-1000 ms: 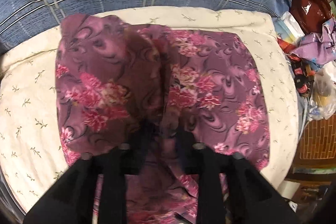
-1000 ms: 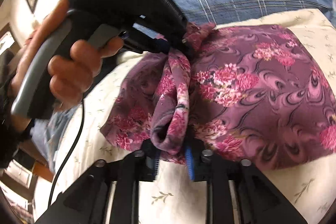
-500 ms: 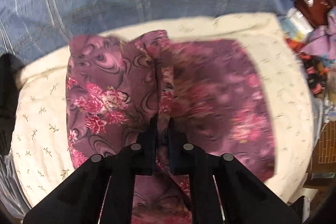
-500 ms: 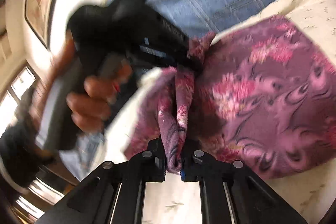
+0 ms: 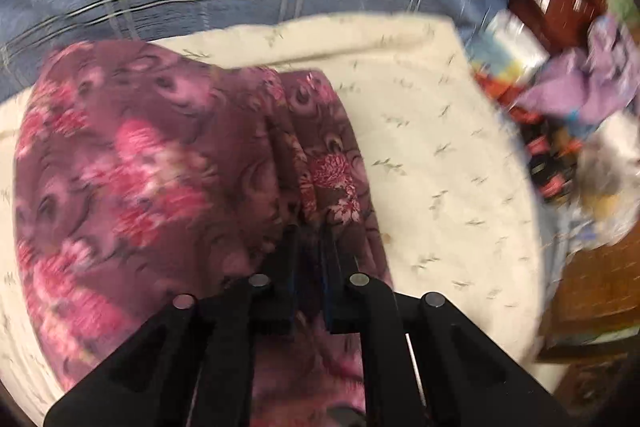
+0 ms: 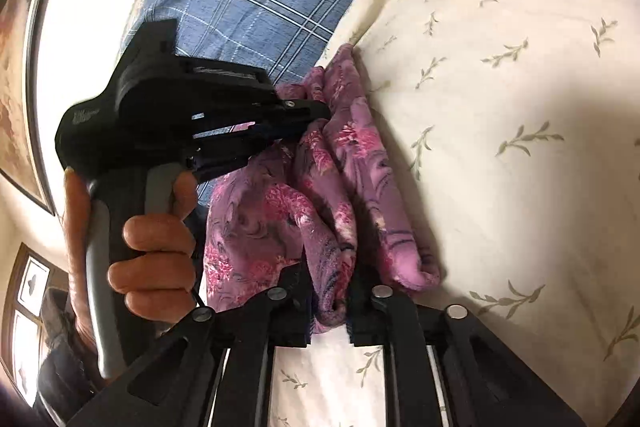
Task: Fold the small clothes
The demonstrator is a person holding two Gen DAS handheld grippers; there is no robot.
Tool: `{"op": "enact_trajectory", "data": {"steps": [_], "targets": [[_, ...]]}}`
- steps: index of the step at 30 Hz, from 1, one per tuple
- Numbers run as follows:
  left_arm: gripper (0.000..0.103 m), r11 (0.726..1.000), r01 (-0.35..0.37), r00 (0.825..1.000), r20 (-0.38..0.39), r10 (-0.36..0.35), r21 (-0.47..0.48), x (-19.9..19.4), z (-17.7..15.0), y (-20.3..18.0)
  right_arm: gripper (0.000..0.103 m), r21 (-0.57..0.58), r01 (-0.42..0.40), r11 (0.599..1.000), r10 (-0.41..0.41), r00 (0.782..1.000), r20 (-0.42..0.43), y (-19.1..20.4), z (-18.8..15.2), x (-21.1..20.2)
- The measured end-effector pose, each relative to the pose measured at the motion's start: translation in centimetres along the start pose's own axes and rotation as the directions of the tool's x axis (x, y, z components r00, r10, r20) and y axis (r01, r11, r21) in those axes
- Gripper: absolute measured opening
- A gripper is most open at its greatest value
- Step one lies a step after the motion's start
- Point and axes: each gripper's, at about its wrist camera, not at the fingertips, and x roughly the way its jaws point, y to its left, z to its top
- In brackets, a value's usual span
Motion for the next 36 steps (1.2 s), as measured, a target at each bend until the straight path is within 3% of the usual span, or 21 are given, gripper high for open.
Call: {"op": "enact_trajectory", "data": {"steps": [1,3,4,5,7,9,10,13,15,18,21,23,25,26,28,31,32,36], "targets": [[0.01,0.999,0.039,0.999,0.018,-0.038,-0.018,-1.6,-0.2,1.0,0.02,-0.013,0.011,1.0,-0.011,1.0,0.005,0.3,0.1,-0.1],[0.031,0.996,0.078,0.992,0.1,-0.072,-0.054,-5.6,-0.9,3.7,0.023,-0.042,0.047,0.998,-0.044,0.998,0.052,0.9,0.4,-1.3],[0.055,0.995,0.075,0.987,0.149,-0.064,-0.069,-7.0,-1.4,4.8,0.024,-0.047,0.06,0.997,-0.054,0.992,0.114,1.4,0.5,-2.7],[0.072,0.995,0.057,0.979,0.199,-0.039,-0.086,-8.2,-2.1,5.9,0.026,-0.047,0.064,0.997,-0.055,0.984,0.166,1.6,0.8,-3.8],[0.073,0.992,-0.019,0.962,0.268,0.053,-0.128,-9.9,-3.4,9.1,0.036,-0.068,0.043,0.997,-0.025,0.97,0.241,2.6,2.3,-5.4],[0.073,0.981,-0.05,0.966,0.238,0.096,-0.189,-9.6,-3.8,12.4,0.04,-0.127,0.021,0.992,0.006,0.978,0.206,3.9,4.8,-4.2],[0.073,0.971,-0.033,0.973,0.215,0.086,-0.236,-9.2,-4.2,14.3,0.045,-0.153,-0.001,0.988,0.025,0.988,0.153,4.4,6.1,-2.9],[0.073,0.939,0.041,0.985,0.174,0.02,-0.342,-7.1,-5.1,17.3,0.046,-0.119,-0.051,0.992,0.05,0.999,-0.012,4.8,9.9,2.6],[0.073,0.921,0.088,0.986,0.167,-0.025,-0.379,-6.0,-5.4,18.5,0.046,-0.054,-0.024,0.998,0.019,0.996,-0.087,4.1,12.2,6.6],[0.073,0.904,0.15,0.982,0.166,-0.089,-0.4,-4.5,-4.9,18.8,0.046,-0.023,0.077,0.997,-0.079,0.991,-0.104,3.0,12.4,8.4],[0.073,0.895,0.192,0.976,0.173,-0.131,-0.402,-4.0,-4.0,18.4,0.046,0.002,-0.007,1.0,0.007,0.981,-0.193,3.0,12.8,11.1],[0.073,0.895,0.217,0.969,0.2,-0.148,-0.389,-4.6,-3.2,17.6,0.006,-0.135,-0.001,0.991,-0.028,0.976,-0.214,4.9,13.4,11.6],[0.073,0.911,0.215,0.964,0.229,-0.138,-0.353,-5.4,-2.6,16.8,0.006,-0.25,0.011,0.968,-0.054,0.985,-0.164,6.8,14.4,10.7],[0.073,0.922,0.189,0.966,0.234,-0.112,-0.339,-5.3,-2.4,16.4,0.006,-0.27,0.002,0.963,-0.036,0.992,-0.12,7.4,14.9,9.4],[0.073,0.943,0.093,0.977,0.214,-0.024,-0.32,-4.1,-2.0,15.8,0.006,-0.272,0.075,0.959,-0.096,0.993,-0.065,6.8,15.8,8.5],[0.073,0.945,0.045,0.991,0.133,-0.001,-0.323,-0.7,-1.8,15.5,0.006,-0.262,0.228,0.938,-0.26,0.961,-0.097,3.5,16.2,10.7],[0.073,0.945,0.04,0.99,0.138,0.005,-0.323,-0.6,-2.0,15.6,0.007,-0.239,0.233,0.943,-0.268,0.955,-0.126,2.5,16.0,11.1],[0.073,0.954,0.058,0.987,0.161,-0.01,-0.295,-3.1,-3.3,15.4,0.017,-0.063,0.107,0.992,-0.114,0.988,-0.109,0.4,16.5,7.8]]}}
